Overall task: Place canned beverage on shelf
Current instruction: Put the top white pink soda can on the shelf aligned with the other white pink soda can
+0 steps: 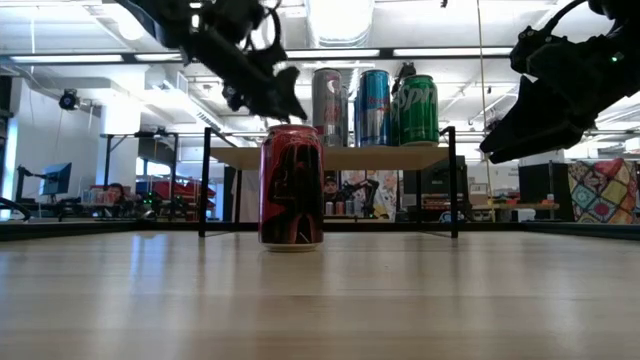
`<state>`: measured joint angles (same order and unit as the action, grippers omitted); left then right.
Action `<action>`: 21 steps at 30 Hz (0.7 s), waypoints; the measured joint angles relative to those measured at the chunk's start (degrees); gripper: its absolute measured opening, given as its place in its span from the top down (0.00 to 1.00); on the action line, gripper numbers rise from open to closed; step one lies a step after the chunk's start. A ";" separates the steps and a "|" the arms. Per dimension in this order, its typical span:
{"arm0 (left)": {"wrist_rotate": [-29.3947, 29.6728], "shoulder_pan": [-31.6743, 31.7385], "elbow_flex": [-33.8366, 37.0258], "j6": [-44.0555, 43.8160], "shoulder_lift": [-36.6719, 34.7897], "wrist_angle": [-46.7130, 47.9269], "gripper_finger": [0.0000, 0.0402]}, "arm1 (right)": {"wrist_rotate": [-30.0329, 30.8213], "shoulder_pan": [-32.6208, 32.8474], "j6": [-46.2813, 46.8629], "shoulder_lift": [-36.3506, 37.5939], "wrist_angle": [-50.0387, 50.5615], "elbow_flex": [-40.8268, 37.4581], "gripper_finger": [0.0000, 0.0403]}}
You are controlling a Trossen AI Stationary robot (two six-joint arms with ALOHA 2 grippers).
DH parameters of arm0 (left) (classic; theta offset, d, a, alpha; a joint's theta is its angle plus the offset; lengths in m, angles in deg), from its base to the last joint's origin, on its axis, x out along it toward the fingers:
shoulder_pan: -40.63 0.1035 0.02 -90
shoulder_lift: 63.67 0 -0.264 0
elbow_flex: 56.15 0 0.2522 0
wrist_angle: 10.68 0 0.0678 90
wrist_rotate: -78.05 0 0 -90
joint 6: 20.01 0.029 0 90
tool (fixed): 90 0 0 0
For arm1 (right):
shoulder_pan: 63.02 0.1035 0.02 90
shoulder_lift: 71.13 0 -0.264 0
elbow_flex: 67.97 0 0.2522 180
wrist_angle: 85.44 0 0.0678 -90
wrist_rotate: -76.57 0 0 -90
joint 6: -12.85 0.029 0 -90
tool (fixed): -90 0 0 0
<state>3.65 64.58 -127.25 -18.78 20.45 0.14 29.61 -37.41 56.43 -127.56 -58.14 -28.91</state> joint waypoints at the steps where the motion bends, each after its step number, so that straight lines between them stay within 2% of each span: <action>1: 1.32 0.20 0.31 -0.31 0.67 -0.61 0.40 | 0.00 0.00 -0.02 0.00 0.00 0.00 0.19; 8: 1.85 0.92 0.29 -1.31 5.94 -5.91 0.54 | 0.18 -0.02 -0.09 0.00 -0.07 -0.07 0.19; 11: 0.32 0.92 -0.13 -1.39 8.03 -8.01 0.58 | 0.46 -0.02 -0.09 0.00 -0.07 -0.09 0.19; 17: 0.13 1.12 -3.36 -1.38 12.49 -7.93 0.62 | 0.48 -0.02 -0.10 0.00 -0.11 -0.22 0.19; 21: 0.52 1.31 -4.96 -1.40 13.44 -4.67 0.63 | 0.48 -0.02 -0.09 0.00 -0.11 -0.24 0.19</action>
<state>4.16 65.89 -132.21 -20.18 33.89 -4.53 30.10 -37.44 56.34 -127.56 -58.25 -29.15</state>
